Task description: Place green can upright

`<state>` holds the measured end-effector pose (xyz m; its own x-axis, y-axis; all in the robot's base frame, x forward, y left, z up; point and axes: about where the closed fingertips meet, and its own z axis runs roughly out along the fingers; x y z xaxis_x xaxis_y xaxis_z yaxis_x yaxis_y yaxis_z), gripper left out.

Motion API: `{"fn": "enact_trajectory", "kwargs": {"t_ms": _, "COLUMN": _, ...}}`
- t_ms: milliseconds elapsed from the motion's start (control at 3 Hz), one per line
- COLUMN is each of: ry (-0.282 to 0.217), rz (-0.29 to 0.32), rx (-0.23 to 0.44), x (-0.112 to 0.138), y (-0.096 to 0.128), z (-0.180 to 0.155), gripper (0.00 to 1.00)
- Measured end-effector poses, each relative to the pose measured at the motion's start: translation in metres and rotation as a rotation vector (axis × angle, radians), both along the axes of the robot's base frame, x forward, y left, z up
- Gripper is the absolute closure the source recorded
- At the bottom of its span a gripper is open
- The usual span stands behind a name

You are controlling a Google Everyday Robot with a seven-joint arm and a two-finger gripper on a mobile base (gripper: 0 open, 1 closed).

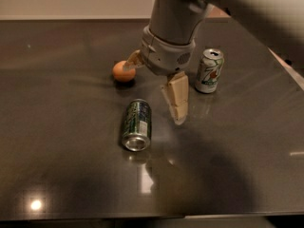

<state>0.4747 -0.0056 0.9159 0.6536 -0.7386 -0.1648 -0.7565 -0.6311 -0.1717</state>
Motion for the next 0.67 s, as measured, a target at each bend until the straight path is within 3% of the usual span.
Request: {"fn": "enact_trajectory", "kwargs": {"t_ms": 667, "ry": -0.045, "rz": 0.317, "rx": -0.077, "x": -0.010, "y": 0.028, "z": -0.028, "gripper": 0.00}}
